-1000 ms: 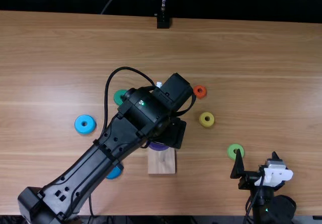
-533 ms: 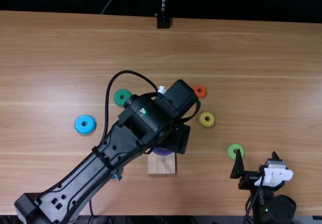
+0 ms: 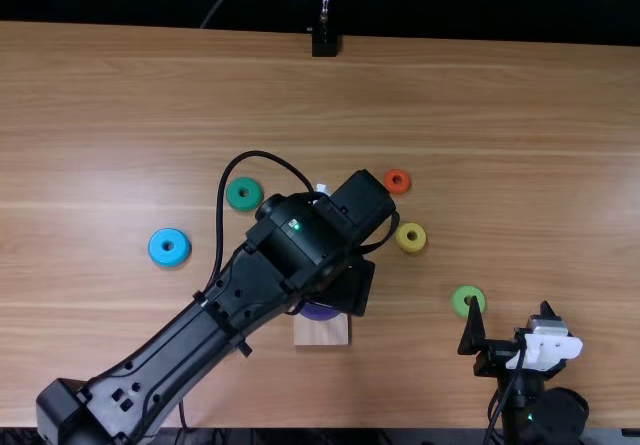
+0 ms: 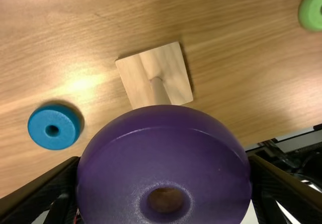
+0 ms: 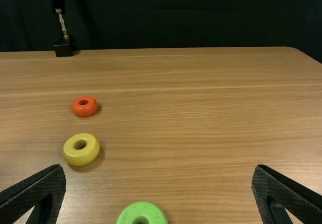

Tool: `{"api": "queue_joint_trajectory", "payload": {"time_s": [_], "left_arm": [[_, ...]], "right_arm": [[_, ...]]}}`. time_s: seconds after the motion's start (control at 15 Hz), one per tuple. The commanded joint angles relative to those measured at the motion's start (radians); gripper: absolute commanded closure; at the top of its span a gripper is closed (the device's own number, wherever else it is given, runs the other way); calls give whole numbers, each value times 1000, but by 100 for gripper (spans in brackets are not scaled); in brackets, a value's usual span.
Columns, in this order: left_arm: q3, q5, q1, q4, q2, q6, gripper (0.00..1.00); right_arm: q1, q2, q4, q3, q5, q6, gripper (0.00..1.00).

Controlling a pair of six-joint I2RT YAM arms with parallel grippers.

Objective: Build the Hanoi tower: stack the rings onto the peg from bottom to top in this color order: purple, dark blue, light blue, dark green, light green, yellow, orange.

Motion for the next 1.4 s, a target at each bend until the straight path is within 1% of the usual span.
{"api": "queue_joint_trajectory", "payload": {"time_s": [0.0,0.2,0.4,0.6,0.93,1.33], "left_arm": [[-12,-3,-24,0,-32,-8,100],[-10,-3,-27,9,-29,-8,100],[-10,-3,-46,14,-26,-10,100],[-15,1,-46,16,-22,-8,100],[-26,-6,-35,18,-21,-8,100],[-21,-6,-26,22,-19,-5,100]], "right_arm": [[8,-13,-60,-63,31,5,0],[8,-13,-60,-63,29,5,0],[8,-13,-60,-63,29,5,0],[8,-13,-60,-63,29,5,0],[8,-13,-60,-63,29,5,0],[8,-13,-60,-63,29,5,0]]}}
